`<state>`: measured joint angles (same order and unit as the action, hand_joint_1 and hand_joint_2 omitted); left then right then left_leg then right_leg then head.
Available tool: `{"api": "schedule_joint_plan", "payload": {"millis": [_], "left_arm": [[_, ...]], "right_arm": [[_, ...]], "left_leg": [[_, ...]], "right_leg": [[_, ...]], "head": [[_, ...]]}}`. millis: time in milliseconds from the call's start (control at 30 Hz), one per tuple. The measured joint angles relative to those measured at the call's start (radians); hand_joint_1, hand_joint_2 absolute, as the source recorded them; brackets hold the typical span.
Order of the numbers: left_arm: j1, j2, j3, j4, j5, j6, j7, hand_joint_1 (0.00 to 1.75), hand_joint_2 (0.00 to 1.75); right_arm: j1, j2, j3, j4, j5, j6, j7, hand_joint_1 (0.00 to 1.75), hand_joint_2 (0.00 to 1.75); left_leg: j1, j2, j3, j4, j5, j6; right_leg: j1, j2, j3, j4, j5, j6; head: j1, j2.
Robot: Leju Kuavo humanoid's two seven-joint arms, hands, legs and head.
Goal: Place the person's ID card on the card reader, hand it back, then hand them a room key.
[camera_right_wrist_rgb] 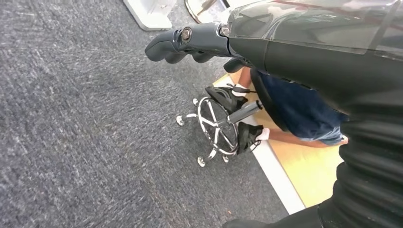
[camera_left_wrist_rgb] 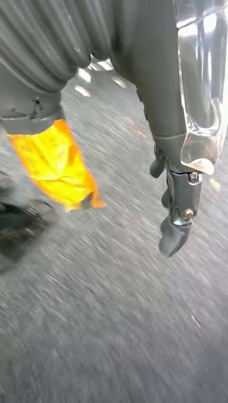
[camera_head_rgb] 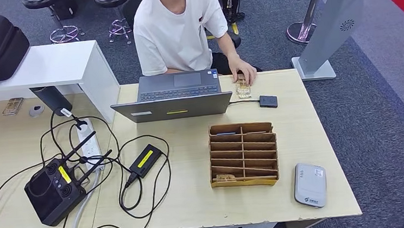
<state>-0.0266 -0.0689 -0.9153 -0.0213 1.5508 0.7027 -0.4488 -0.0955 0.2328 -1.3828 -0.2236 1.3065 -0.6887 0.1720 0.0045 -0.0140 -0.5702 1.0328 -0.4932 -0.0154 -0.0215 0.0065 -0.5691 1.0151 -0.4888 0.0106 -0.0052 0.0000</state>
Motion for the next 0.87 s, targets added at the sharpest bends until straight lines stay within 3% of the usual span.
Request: {"api": "schedule_joint_plan", "payload": {"millis": [100,200,267,367,500,633,767,833,867], "left_arm": [[0.003,-0.001,-0.028,0.003,0.006,0.001,0.006,0.0,1.75],[-0.01,-0.024,-0.059,0.003,-0.031,-0.02,0.102,0.0,1.75],[-0.022,-0.046,-0.088,-0.002,-0.049,-0.089,0.211,0.0,1.75],[-0.034,-0.061,-0.107,-0.024,-0.018,-0.27,0.344,0.0,1.75],[-0.046,-0.061,-0.107,-0.032,0.002,-0.413,0.422,0.0,1.75],[-0.051,-0.059,-0.107,-0.033,-0.007,-0.433,0.447,0.0,1.75],[-0.059,-0.065,-0.108,-0.034,-0.011,-0.353,0.43,0.0,1.75],[-0.067,-0.073,-0.11,-0.034,-0.009,-0.243,0.39,0.0,0.87],[-0.068,-0.075,-0.111,-0.034,-0.008,-0.212,0.378,0.0,0.58]], "right_arm": [[-0.001,0.001,0.002,0.001,0.004,-0.003,-0.004,0.0,1.75],[-0.002,0.003,0.007,0.004,0.02,0.044,0.012,0.0,1.75],[-0.002,0.004,0.015,0.007,0.033,0.13,0.032,0.0,1.75],[-0.002,0.005,0.021,0.013,0.023,0.299,0.008,0.0,1.75],[-0.001,0.005,0.03,0.021,0.023,0.496,-0.054,0.0,1.75],[0.001,0.005,0.047,0.023,0.041,0.554,-0.058,0.0,1.75],[0.003,0.006,0.058,0.021,0.044,0.487,-0.057,0.0,1.75],[0.003,0.006,0.06,0.02,0.038,0.389,-0.056,0.0,1.75],[0.003,0.006,0.06,0.02,0.036,0.36,-0.055,0.0,1.75]], "left_leg": [[0.0,0.0,0.0,0.0,0.0,0.0],[0.0,0.0,0.0,0.0,0.0,0.0],[-0.001,0.0,0.0,0.0,0.0,0.0],[-0.001,-0.001,0.0,0.0,0.0,0.0],[-0.003,-0.004,0.001,0.0,0.0,0.0],[-0.003,-0.005,0.001,0.0,0.0,0.0],[-0.003,-0.005,0.001,0.0,0.0,0.0],[-0.003,-0.004,0.0,0.0,0.0,0.0],[-0.003,-0.003,0.0,0.0,0.0,0.0]], "right_leg": [[0.0,0.0,0.0,0.0,0.0,0.0],[0.0,0.0,0.0,0.0,0.0,0.0],[-0.001,0.0,0.0,0.0,0.0,0.0],[-0.001,0.0,0.001,0.0,0.0,0.0],[-0.002,-0.001,0.001,0.0,0.0,0.0],[-0.002,-0.001,0.001,0.0,0.0,0.0],[-0.002,-0.001,0.001,0.0,0.0,0.0],[-0.002,-0.001,0.001,0.0,0.0,0.0],[-0.002,-0.001,0.001,0.0,0.0,0.001]], "head": [[0.0,0.0],[0.0,0.0],[0.0,0.0],[0.0,0.0],[-0.001,0.0],[-0.001,0.0],[-0.001,0.0],[0.0,0.0],[0.0,0.0]]}}
